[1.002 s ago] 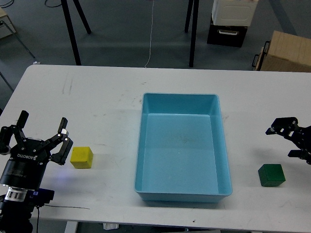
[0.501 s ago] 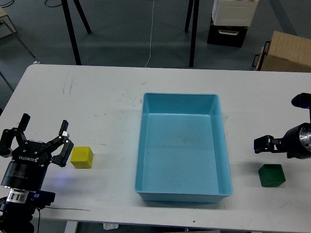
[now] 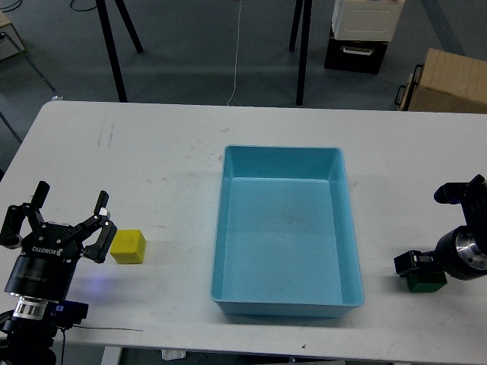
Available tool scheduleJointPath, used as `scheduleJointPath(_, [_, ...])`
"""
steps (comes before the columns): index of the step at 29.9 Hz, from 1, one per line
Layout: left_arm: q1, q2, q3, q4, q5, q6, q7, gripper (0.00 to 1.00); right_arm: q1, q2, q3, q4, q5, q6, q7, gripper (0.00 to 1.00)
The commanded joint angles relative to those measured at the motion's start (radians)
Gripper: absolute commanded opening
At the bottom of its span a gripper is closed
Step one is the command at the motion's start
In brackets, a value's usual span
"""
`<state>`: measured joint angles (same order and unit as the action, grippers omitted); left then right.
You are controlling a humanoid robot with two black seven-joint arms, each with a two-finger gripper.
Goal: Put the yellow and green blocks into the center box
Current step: 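Lower the right gripper onto the green cube and close it, then lift the green cube with the right gripper over the blue bin, then release the green cube into the bin and raise the right gripper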
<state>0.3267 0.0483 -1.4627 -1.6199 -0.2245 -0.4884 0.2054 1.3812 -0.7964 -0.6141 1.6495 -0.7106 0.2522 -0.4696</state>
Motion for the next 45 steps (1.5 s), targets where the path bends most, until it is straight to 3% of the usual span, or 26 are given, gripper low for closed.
scheduleJointPath(1, [0.0, -0.001, -0.001, 0.0, 0.005, 0.0, 0.0, 1.0, 0.002, -0.015, -0.006, 0.029, -0.021, -0.033, 0.0, 0.0])
scheduleJointPath(6, [0.0, -0.007, 0.001, 0.0, 0.005, 0.0, 0.0, 1.0, 0.062, -0.063, -0.003, 0.079, -0.027, -0.033, 0.0, 0.0])
scheduleJointPath(12, [0.002, -0.007, 0.001, 0.0, 0.007, 0.0, 0.0, 1.0, 0.306, -0.034, -0.003, 0.082, 0.101, -0.021, 0.0, 0.0])
scheduleJointPath(18, [0.002, -0.007, 0.001, 0.0, 0.007, 0.0, 0.0, 1.0, 0.542, 0.288, -0.001, 0.052, 0.322, -0.024, 0.011, 0.0])
scheduleJointPath(24, [0.002, -0.005, -0.001, 0.0, 0.005, 0.0, 0.0, 1.0, 0.483, 0.667, -0.047, -0.094, 0.361, -0.089, 0.02, 0.0])
scheduleJointPath(28, [0.002, -0.005, -0.001, 0.0, 0.005, 0.0, 0.0, 1.0, 0.453, 0.796, -0.12, -0.131, 0.361, -0.134, 0.02, 0.01])
scheduleJointPath(31, [0.002, -0.005, -0.001, 0.0, 0.005, 0.0, -0.001, 1.0, 0.43, 0.796, -0.131, -0.128, 0.362, -0.139, 0.02, 0.1])
scheduleJointPath(35, [0.0, -0.004, 0.001, 0.0, 0.007, 0.0, 0.0, 1.0, 0.421, 0.796, -0.133, -0.128, 0.361, -0.148, 0.02, 0.34])
scheduleJointPath(36, [0.0, -0.005, 0.001, 0.001, 0.008, 0.0, 0.0, 1.0, 0.421, 0.796, -0.134, -0.128, 0.361, -0.146, 0.017, 0.48])
scheduleJointPath(37, [0.0, -0.005, 0.001, 0.008, 0.013, 0.0, 0.0, 1.0, 0.421, 0.796, -0.134, -0.128, 0.361, -0.146, 0.017, 0.8])
scheduleJointPath(38, [0.0, -0.005, 0.001, 0.011, 0.016, 0.0, 0.0, 1.0, 0.42, 0.796, -0.134, -0.129, 0.361, -0.145, 0.016, 1.0])
scheduleJointPath(45, [0.0, -0.007, 0.001, 0.014, 0.02, 0.0, 0.0, 1.0, 0.414, 0.796, -0.118, -0.18, 0.37, -0.145, 0.016, 1.0])
